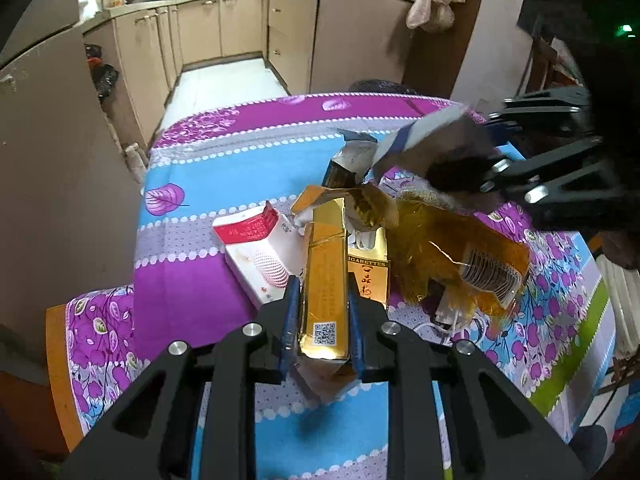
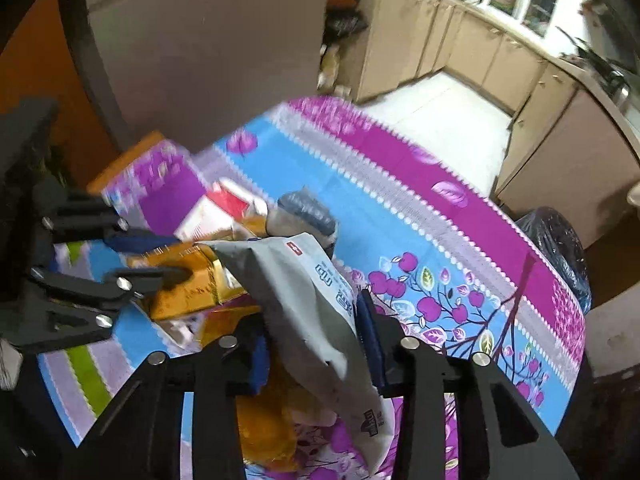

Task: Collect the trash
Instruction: 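Grasp the gold box with the left tool while the right tool grasps the grey wrapper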

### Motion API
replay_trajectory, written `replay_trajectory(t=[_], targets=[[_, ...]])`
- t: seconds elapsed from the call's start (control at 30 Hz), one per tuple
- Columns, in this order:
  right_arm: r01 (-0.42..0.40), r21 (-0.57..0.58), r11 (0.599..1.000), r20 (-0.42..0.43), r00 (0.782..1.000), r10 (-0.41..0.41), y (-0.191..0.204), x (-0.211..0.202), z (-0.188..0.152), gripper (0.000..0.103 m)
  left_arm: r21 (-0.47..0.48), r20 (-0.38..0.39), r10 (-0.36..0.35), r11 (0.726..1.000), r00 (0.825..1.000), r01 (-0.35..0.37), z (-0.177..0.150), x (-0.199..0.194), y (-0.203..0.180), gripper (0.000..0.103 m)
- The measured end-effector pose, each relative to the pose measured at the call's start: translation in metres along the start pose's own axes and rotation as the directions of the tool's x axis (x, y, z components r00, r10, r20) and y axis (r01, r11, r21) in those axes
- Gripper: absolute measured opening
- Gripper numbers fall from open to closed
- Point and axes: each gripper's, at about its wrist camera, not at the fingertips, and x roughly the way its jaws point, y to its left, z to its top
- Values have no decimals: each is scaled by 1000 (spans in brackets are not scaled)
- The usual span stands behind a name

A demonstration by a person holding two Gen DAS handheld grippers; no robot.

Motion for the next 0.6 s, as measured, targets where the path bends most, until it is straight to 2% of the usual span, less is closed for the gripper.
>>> replay_trajectory(t=[0.1, 0.17, 0.2, 0.27, 0.3, 0.4, 0.47, 0.5, 0.57, 0.6], targets=[[-27, 64, 998, 93, 995, 21, 1, -26, -14, 38, -21, 34, 4, 1000, 999, -3, -3, -9, -2, 20], [24, 85, 996, 174, 984, -38, 9, -50, -28, 38, -30, 74, 11, 1000, 997, -9, -6, -19, -4, 20], [86, 63, 994, 225, 969, -98, 20, -64, -35, 38, -28, 106, 21, 999, 994, -18, -7, -26, -7, 20], [215, -4, 977, 321, 925, -202, 57, -93, -56, 38, -24, 162, 33, 999, 986, -30, -14, -40, -13, 21], [290, -30, 957, 368, 893, -259, 76, -103, -68, 38, -24, 181, 36, 999, 983, -32, -17, -44, -15, 21], [415, -66, 908, 450, 824, -344, 120, -121, -111, 38, -27, 221, 30, 999, 975, -25, -26, -54, -21, 20], [477, -78, 876, 455, 798, -394, 137, -120, -134, 38, -27, 225, 24, 999, 974, -18, -32, -57, -25, 21], [517, -78, 853, 463, 776, -428, 145, -119, -146, 38, -26, 225, 22, 1000, 974, -17, -32, -58, -27, 21], [546, -77, 834, 469, 758, -453, 155, -119, -161, 38, -30, 228, 18, 999, 973, -12, -35, -60, -32, 21], [542, -64, 838, 467, 758, -455, 157, -119, -167, 38, -32, 230, 12, 999, 973, -5, -36, -61, -35, 21]])
